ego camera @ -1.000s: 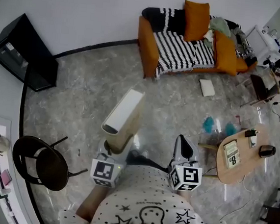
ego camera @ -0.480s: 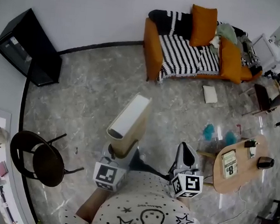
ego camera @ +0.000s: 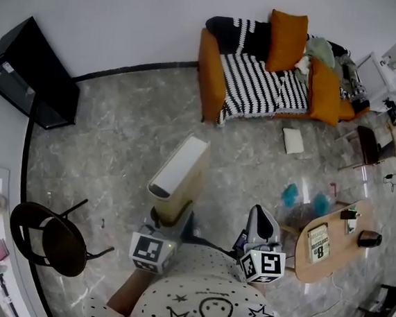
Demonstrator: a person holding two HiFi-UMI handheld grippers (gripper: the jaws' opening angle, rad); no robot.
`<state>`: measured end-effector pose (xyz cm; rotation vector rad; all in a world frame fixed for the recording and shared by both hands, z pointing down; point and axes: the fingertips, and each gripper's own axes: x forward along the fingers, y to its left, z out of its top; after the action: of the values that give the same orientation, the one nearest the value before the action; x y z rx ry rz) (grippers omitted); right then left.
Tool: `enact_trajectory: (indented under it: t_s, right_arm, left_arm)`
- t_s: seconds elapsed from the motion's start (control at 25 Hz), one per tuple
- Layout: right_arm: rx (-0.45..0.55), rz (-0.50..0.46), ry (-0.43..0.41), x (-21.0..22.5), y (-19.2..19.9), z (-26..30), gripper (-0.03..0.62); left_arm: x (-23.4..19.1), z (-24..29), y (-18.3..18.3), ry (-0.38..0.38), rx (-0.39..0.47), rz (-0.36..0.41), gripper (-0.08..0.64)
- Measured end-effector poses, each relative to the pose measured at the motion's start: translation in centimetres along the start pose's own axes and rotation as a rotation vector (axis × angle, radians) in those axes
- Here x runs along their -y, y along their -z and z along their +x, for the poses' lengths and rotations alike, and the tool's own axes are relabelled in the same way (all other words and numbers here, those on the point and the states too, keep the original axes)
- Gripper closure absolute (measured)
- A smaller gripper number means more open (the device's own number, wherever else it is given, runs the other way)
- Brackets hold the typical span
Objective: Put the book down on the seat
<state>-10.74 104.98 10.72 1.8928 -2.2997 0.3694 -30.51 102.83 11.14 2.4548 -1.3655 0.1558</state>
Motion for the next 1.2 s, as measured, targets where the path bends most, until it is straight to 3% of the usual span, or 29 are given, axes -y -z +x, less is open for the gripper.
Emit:
enact_trajectory:
  t_s: [0.16, 0.68, 1.0, 1.2]
  right_arm:
    - [-0.035, -0.026, 0.053, 1.2, -1.3, 3.2, 0.598]
    - [0.019, 0.003, 0.154, 3.0, -4.4, 11.3, 0.598]
    - [0.000, -0.001, 0.185, 4.0, -4.6, 13.2, 0.598]
    - [-0.007, -0.010, 0.162, 4.4, -5.0, 14.5, 0.598]
  left_arm:
    - [-1.7, 3.6, -2.2, 0.026, -0.006, 0.005, 0.336]
    - [-6.5, 11.7, -6.6, 0.114, 0.005, 0.069, 0.336]
    - [-8.5, 12.8, -6.6, 0.088, -0.015, 0.050, 0.336]
    - [-8.7, 13.4, -6.5, 0.070, -0.028, 0.031, 0.336]
